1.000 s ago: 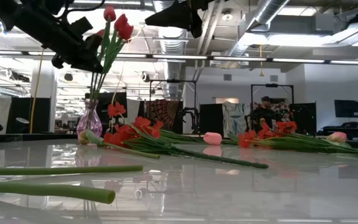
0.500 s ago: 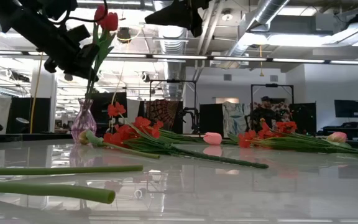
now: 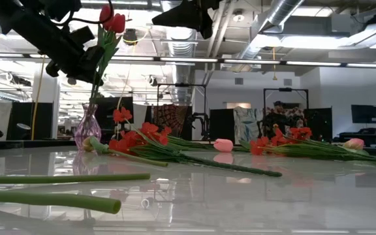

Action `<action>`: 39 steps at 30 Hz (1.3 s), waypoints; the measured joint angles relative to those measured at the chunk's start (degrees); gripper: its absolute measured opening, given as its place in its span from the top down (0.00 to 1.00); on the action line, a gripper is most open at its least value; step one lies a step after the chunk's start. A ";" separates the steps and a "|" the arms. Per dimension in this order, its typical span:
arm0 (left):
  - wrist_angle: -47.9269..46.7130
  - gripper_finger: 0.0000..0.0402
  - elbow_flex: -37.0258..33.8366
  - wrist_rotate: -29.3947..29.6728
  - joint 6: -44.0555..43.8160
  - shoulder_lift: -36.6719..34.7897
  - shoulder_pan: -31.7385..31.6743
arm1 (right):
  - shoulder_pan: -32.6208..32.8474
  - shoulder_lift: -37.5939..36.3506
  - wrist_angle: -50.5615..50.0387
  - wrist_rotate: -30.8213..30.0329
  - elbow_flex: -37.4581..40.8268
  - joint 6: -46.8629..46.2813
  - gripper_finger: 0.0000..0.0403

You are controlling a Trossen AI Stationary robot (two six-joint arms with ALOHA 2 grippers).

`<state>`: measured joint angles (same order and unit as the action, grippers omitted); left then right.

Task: Sort flowers into vase by color
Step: Put the red tulip into the purple vase, then adjust the purple vase

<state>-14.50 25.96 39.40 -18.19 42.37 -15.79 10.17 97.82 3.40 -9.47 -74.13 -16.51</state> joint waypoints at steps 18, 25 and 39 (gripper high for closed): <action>-4.09 0.57 1.22 -5.09 5.94 -0.07 0.00 | -0.09 0.00 0.00 0.00 0.00 -0.02 0.29; -7.73 0.55 3.49 -6.89 8.21 -2.93 0.00 | -0.09 0.00 0.02 0.00 0.00 -0.02 0.29; -13.73 0.56 6.36 -21.65 9.28 -13.74 0.02 | -0.09 0.00 0.22 0.00 0.00 -0.68 0.29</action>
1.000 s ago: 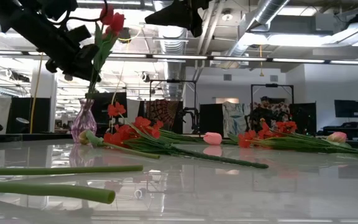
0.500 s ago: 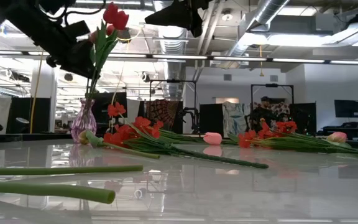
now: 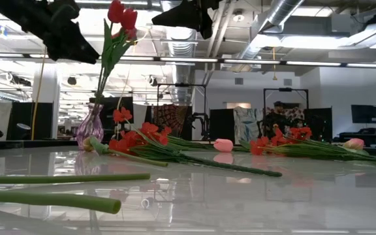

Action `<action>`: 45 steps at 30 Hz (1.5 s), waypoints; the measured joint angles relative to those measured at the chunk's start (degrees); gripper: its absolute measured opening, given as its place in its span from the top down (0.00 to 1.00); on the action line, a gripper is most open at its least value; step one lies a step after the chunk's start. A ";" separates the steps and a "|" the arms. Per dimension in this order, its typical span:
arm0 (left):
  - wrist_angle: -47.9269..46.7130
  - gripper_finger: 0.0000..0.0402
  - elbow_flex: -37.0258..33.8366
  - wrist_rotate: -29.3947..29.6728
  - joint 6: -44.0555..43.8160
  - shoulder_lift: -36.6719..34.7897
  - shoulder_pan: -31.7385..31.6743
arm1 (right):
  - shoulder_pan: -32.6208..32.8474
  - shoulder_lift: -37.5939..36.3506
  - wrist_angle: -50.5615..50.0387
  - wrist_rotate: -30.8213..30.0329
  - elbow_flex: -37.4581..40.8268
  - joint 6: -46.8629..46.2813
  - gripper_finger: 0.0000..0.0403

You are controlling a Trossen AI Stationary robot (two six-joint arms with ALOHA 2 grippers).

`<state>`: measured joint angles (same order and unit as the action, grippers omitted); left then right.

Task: Sort flowers into vase by color
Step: Adjust the purple vase

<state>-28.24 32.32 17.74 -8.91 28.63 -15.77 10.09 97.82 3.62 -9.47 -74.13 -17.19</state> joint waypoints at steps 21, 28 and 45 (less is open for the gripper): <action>-4.23 0.56 0.00 4.56 -1.41 -1.69 0.00 | -0.11 0.00 0.04 0.02 0.00 -1.88 0.29; -5.58 0.56 -0.02 1.20 0.03 -0.97 0.00 | -0.09 0.00 0.04 0.02 0.00 -1.88 0.29; -3.81 0.56 10.34 -3.85 31.85 37.32 1.28 | 2.45 0.00 -8.45 -0.38 0.00 -2.89 0.29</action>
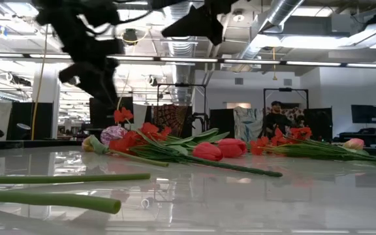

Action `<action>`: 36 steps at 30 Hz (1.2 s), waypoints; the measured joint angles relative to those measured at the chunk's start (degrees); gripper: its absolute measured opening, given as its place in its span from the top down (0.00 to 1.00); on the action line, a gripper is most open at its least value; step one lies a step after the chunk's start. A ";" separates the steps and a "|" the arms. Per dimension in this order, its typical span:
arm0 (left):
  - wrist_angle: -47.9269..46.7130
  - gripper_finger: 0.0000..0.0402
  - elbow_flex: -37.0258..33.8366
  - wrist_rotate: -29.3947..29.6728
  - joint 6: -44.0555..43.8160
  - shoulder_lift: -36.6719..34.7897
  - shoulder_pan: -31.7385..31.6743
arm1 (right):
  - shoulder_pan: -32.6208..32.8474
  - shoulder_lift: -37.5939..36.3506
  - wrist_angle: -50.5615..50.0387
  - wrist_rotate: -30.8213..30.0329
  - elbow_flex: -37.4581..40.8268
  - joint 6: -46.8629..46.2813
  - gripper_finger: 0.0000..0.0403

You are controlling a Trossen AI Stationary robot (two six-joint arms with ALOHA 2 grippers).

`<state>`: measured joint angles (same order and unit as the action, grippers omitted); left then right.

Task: Sort flowers into vase by color
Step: Adjust the purple vase

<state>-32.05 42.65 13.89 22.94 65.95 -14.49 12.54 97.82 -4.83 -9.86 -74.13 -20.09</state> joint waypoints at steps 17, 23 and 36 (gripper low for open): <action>0.00 0.56 11.74 3.18 15.83 26.74 -0.73 | 4.37 0.00 -8.43 -5.72 0.00 4.10 0.29; 1.20 0.56 11.74 3.07 15.89 29.30 -3.12 | 4.28 0.00 -8.45 -5.72 0.00 4.28 0.29; 3.51 0.56 11.72 -1.70 17.33 30.78 -4.65 | 3.39 0.00 -8.42 -5.72 0.00 4.10 0.29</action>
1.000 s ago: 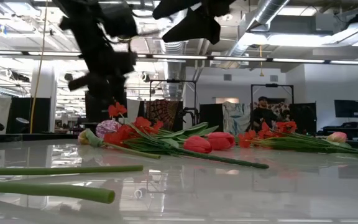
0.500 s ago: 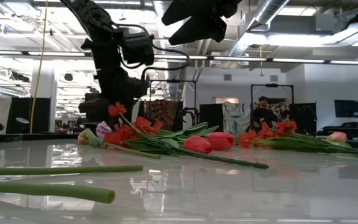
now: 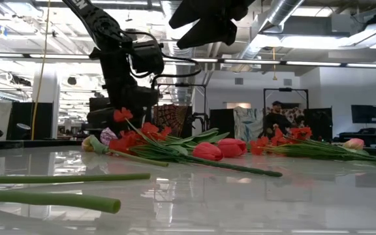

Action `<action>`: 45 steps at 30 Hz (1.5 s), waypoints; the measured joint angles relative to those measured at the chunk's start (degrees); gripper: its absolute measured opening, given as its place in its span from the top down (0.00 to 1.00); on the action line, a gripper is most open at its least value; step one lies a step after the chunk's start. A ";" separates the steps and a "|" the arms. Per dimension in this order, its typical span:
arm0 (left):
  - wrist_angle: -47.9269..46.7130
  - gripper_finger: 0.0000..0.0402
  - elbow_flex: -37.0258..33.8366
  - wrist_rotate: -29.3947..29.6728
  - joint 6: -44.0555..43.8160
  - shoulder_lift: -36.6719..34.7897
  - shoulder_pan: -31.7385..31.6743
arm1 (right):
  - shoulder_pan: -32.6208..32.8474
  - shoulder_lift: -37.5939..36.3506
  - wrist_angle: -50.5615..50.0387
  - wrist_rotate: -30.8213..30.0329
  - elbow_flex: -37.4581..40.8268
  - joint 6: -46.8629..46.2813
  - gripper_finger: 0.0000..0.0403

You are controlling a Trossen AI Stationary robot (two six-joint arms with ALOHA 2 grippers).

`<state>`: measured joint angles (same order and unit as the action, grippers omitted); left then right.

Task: Sort flowers into vase by color
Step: Adjust the purple vase

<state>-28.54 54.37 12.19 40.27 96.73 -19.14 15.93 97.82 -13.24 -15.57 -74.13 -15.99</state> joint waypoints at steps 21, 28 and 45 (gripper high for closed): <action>0.35 0.78 -0.20 -2.54 -4.05 -0.13 -3.10 | -0.60 0.00 0.24 0.07 0.00 -0.44 0.29; 3.58 0.76 -0.28 -7.70 -7.75 -1.71 -3.67 | -0.58 0.00 0.20 0.24 0.00 -0.47 0.29; 8.88 0.77 -3.56 -33.97 -16.84 -19.70 -13.99 | -0.59 0.00 0.24 0.24 0.00 -0.52 0.29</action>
<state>-19.66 50.81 -21.78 23.43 77.03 -33.13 15.34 97.82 -13.00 -15.33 -74.13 -16.51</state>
